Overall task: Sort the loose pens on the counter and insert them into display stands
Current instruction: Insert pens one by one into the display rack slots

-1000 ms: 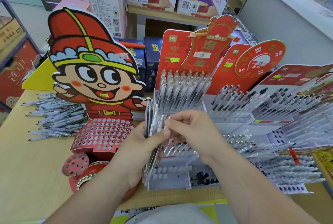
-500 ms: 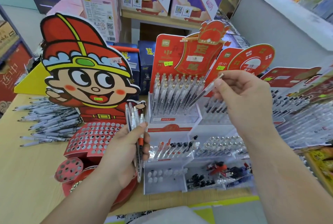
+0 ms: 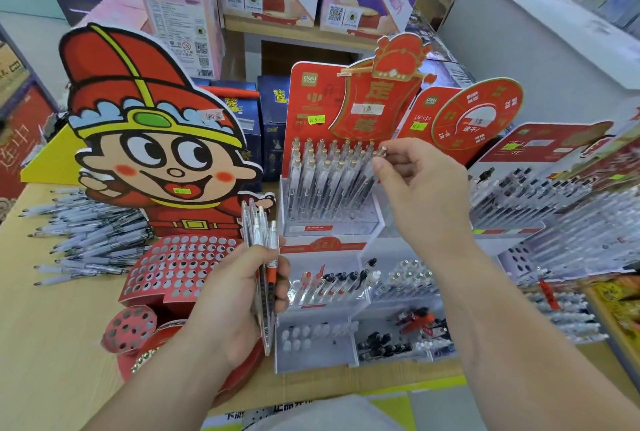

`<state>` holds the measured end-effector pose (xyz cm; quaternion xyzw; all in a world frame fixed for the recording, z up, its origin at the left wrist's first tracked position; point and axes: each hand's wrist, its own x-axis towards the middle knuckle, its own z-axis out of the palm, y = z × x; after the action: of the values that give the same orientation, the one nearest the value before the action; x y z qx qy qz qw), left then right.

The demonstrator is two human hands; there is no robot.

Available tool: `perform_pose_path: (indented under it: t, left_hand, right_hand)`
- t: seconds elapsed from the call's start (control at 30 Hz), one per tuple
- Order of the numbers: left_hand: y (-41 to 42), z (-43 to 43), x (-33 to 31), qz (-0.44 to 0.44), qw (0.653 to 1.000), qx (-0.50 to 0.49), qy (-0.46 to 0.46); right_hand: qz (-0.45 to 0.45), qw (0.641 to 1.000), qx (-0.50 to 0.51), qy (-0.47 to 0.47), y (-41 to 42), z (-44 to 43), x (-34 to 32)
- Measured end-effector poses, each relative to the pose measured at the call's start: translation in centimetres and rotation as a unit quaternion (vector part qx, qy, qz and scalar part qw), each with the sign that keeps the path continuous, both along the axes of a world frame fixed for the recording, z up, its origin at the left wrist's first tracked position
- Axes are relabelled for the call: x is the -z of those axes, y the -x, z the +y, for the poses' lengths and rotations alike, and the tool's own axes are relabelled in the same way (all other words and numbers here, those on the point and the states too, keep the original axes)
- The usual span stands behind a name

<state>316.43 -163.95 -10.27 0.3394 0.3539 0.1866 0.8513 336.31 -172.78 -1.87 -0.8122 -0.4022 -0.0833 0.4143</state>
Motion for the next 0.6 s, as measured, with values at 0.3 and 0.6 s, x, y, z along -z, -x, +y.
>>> perform_pose_path:
  t: [0.3,0.6]
  left_hand:
    - [0.0,-0.1,-0.6,-0.024,1.000,-0.008,0.000]
    - [0.2,-0.6,-1.7,-0.022,0.999,0.008,-0.025]
  right_hand:
    - [-0.018,0.998,-0.001,0.058,0.5,0.9,1.4]
    - [-0.016,0.996,0.012,0.081,0.5,1.2,1.7]
